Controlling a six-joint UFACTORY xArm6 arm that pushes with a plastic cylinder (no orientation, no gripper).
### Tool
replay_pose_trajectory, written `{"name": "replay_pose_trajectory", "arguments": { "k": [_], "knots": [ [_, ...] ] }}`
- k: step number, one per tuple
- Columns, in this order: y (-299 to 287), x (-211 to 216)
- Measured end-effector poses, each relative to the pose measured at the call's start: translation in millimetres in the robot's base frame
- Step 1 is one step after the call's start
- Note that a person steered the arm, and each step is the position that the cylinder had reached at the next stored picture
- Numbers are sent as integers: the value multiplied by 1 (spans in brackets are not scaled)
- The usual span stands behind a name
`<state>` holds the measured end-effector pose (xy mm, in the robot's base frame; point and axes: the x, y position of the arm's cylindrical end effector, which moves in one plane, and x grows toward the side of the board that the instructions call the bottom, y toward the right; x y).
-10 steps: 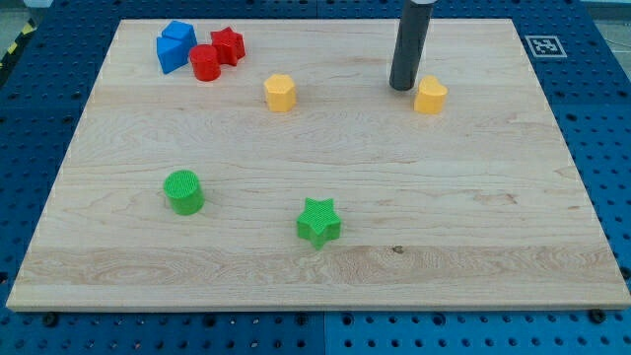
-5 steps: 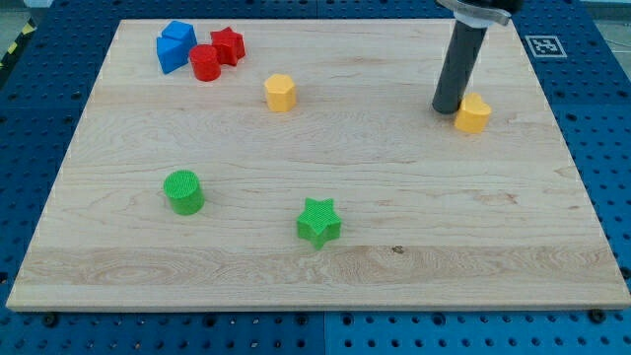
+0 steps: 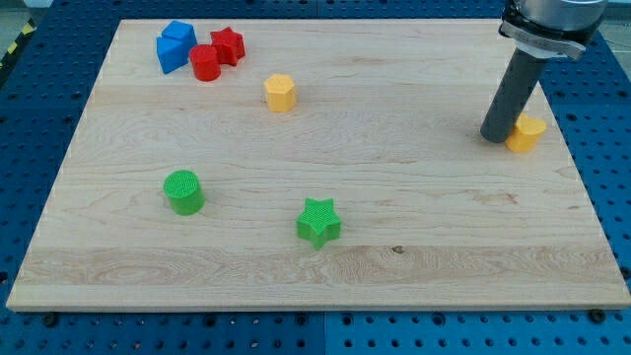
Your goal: Move the yellow hexagon into the yellow heart
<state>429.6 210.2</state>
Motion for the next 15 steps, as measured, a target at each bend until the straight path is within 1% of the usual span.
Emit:
{"name": "replay_pose_trajectory", "arguments": {
  "k": [1, 2, 4, 5, 6, 7, 8, 9, 11, 15],
  "knots": [
    [-9, 20],
    [-49, 23],
    [-201, 19],
    [-273, -7],
    [-318, -35],
    [-322, -57],
    [-314, -57],
    [-289, -71],
    [-277, -90],
    [-173, -93]
  ]
}}
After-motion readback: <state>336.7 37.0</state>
